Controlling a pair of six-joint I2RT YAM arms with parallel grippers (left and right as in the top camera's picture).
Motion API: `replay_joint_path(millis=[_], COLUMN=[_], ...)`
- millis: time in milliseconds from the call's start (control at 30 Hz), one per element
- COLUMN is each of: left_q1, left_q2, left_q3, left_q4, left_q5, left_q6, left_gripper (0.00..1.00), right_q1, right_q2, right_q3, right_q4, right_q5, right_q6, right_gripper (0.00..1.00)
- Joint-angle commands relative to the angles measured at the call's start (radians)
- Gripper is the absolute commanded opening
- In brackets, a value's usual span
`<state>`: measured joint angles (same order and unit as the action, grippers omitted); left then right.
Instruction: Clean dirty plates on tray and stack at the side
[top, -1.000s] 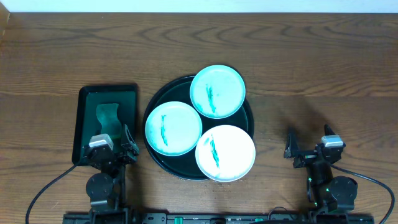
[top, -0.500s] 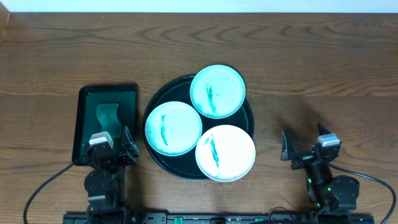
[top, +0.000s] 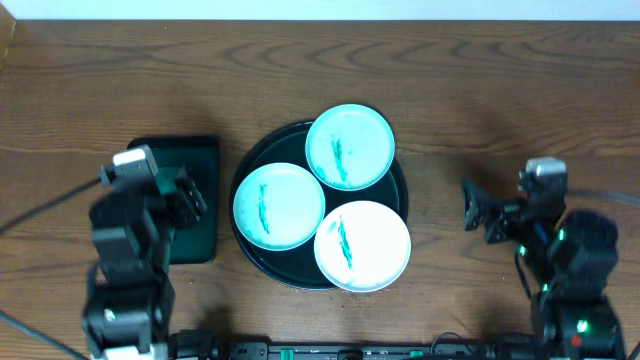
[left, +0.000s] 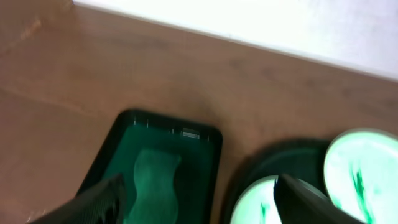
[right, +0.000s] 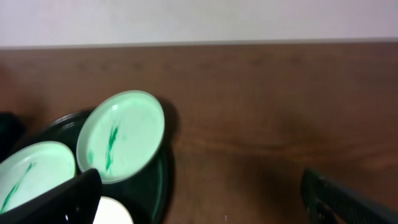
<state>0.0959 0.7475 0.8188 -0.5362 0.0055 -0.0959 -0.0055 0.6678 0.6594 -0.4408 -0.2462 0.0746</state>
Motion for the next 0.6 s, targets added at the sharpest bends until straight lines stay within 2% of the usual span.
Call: replay_joint_path(millis=[0,133,200,333,433,567], left_q1=[-0.002,-0.002,-0.002,-0.002,-0.002,-0.002], left_q2=[0.128,0.305,0.342,0.39,0.419,0.441], left_q3=[0.186,0.405,0.423,0.422,0.422,0.422], left_q4=[-0.138,-0.37,-0.387,-0.415,-0.409,-0.39], left_q5=[0.014,0.014,0.014,0.014,0.014,0.013], left_q6=[0.013,0.013,0.013,0.012,0.011,0.014], left_gripper=[0.76,0.77,0.76,0.77,0.76,0.77], right_q1=[-0.008,-0.008,-0.008,-0.008,0.002,0.074], right_q2=[0.156,0.348,0.402,0.478,0.531,0.614], right_q3=[0.16,0.318,0.327,0.327,0.327,0.328], right_q4=[-0.096,-0.207,-0.192,-0.149,-0.121,-0.121], right_q5=[-0.019,-0.066,-0.091,-0.289,-0.363,-0.36], right_q6=[-0.035,-0.095,-0.072,-0.054,-0.025,0.082], right_gripper=[0.99,0.99,0.99,0.99,0.86,0.82])
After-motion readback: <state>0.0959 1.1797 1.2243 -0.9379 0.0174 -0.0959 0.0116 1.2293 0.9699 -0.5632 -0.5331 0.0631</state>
